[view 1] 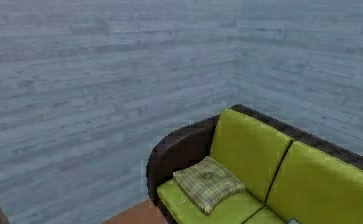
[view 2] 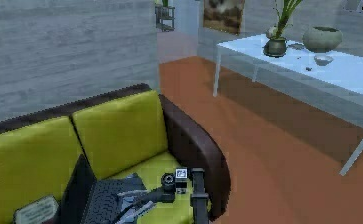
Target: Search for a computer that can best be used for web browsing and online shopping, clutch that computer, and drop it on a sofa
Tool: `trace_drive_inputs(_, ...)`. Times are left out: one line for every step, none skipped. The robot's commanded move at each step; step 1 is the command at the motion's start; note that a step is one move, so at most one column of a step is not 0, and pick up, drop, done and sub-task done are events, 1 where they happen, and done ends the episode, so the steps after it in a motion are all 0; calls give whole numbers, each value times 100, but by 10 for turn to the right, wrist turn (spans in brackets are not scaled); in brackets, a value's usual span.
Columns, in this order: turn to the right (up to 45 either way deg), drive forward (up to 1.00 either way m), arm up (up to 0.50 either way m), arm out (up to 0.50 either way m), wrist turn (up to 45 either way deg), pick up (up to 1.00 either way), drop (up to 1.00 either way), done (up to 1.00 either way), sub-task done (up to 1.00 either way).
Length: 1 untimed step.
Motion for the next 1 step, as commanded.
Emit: trace_drive_inputs(0, 0, 0, 0, 0, 0, 0, 100, 0)
